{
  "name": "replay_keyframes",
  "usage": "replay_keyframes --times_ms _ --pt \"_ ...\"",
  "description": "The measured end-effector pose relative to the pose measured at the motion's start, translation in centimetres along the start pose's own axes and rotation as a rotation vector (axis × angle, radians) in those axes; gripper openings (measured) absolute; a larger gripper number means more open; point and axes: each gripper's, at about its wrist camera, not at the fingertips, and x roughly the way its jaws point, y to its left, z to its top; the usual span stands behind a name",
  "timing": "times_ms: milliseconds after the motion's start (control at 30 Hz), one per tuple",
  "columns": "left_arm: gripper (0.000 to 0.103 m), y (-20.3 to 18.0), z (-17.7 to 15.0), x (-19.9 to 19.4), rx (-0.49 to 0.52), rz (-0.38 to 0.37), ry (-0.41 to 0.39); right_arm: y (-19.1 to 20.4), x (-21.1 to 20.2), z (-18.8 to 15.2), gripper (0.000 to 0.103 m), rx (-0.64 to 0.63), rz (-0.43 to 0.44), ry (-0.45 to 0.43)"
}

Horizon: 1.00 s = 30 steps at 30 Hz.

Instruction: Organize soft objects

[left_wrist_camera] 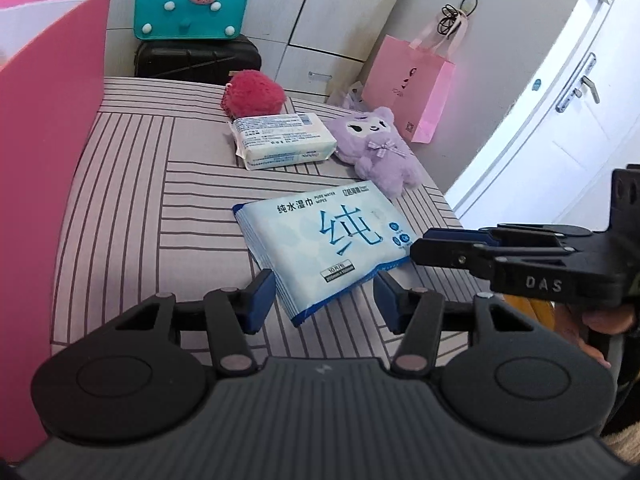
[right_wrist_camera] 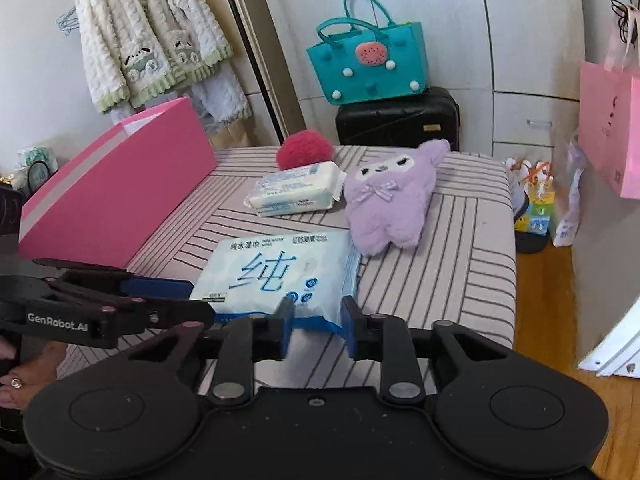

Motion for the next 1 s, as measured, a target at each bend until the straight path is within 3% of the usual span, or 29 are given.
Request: replay_keyframes --times_ms 67,233,367,600,833,933,1000 --pt "0.053 0.1 0.2 0.1 -0.029 0.005 0.004 -0.2 0.3 0.1 0.049 0.020 0.004 -0.010" --pt "0.053 0.2 0.5 0.5 -0.033 0.064 -0.029 -1.2 1.5 0.0 0.049 0.086 0.031 -0.017" --pt "0.050 0.1 0.1 0.9 -0.023 0.049 -0.067 -0.9 1.6 -0.8 0.051 0.088 0.030 -0.046" --pt "0.035 0.1 -0.3 0.8 -0.058 0.058 -0.105 1.6 1.8 -1.6 0.051 0.025 -0.032 -0.074" --pt "0.035 0.1 -0.6 0.0 -0.079 0.020 -0.098 2.7 0.8 -1.7 0.042 0.051 -0.060 -0.061" --pt "0.035 -0.4 -0.8 -0.9 -0.045 0.008 -0.092 3.5 -0.1 -1.9 0.042 0.053 -0.062 -0.053" --pt "0.035 -0.8 -1.0 -1.5 -0.006 0.012 -0.048 4.0 -0.9 -2.2 0.042 0.057 -0.062 -0.044"
